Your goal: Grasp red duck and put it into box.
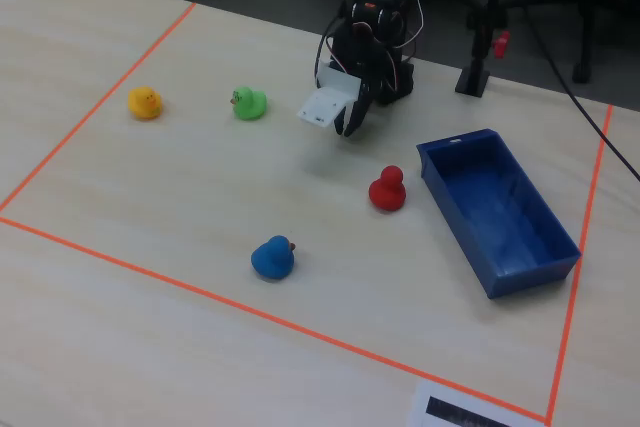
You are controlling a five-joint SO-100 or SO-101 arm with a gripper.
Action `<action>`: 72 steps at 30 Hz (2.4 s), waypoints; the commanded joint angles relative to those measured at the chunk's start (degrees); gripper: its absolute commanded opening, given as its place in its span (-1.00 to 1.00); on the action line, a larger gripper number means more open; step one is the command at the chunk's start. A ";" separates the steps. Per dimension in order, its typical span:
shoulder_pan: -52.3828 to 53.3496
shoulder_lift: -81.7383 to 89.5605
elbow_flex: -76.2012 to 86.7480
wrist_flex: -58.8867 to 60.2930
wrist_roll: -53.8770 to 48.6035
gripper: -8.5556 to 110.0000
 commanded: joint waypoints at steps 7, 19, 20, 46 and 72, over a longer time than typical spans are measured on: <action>-0.09 -0.26 -0.53 1.14 0.88 -0.84; -0.09 -0.26 -0.53 1.14 0.88 -0.84; -0.09 -0.26 -0.53 1.14 0.88 -0.84; 3.78 -40.87 -28.39 -12.66 -0.79 -0.31; -21.97 -74.62 -53.88 -15.38 25.14 -0.28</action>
